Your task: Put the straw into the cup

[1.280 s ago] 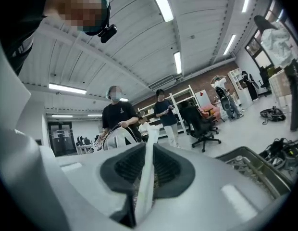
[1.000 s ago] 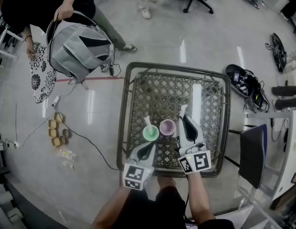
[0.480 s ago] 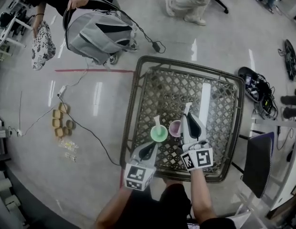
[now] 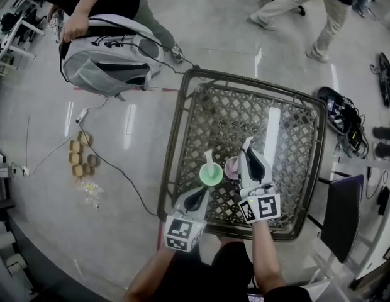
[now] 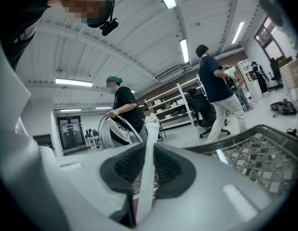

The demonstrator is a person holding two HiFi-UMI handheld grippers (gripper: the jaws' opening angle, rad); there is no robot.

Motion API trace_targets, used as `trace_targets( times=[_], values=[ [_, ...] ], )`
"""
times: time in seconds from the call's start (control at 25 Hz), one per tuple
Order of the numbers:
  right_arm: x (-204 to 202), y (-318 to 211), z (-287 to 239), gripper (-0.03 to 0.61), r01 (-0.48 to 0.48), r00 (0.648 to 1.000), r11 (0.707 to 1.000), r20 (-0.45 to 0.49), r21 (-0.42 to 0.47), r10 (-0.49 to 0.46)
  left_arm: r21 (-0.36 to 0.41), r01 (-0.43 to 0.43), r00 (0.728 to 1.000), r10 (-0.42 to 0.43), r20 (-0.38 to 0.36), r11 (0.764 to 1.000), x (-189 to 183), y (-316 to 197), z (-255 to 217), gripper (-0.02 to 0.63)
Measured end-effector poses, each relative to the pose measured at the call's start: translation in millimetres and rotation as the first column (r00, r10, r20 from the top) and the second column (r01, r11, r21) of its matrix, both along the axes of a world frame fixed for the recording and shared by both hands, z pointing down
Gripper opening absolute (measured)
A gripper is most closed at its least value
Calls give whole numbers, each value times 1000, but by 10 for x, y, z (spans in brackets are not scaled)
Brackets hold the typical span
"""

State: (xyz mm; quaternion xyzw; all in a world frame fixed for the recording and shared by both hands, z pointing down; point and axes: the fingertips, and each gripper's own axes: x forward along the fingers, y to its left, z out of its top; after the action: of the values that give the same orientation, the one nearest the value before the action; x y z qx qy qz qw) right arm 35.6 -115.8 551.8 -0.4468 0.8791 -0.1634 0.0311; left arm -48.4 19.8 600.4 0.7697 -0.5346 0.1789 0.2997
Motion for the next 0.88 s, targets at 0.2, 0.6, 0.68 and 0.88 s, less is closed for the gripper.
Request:
trace_targets(
  times=[0.2,0.6,0.68,0.88],
  values=[
    [17,54,26,58,5,1000,1000,-22,-6,-5,-2,0,1000,0,-4,1000,9,25,-13,6],
    [33,154,111,58,5,998,1000,-54,-20,-6,5,-10,1000,10,-9,1000,33,88,-8,6],
    [35,176,106,58,5,998,1000,-57,-19,-6,6,-13,1000,13,-9,1000,34,106,-7,6],
    [33,211,50,71,13,997,1000,-73,-18,-14,21,-17,1000,17,-10,1000,45,98,-75,6]
  ],
)
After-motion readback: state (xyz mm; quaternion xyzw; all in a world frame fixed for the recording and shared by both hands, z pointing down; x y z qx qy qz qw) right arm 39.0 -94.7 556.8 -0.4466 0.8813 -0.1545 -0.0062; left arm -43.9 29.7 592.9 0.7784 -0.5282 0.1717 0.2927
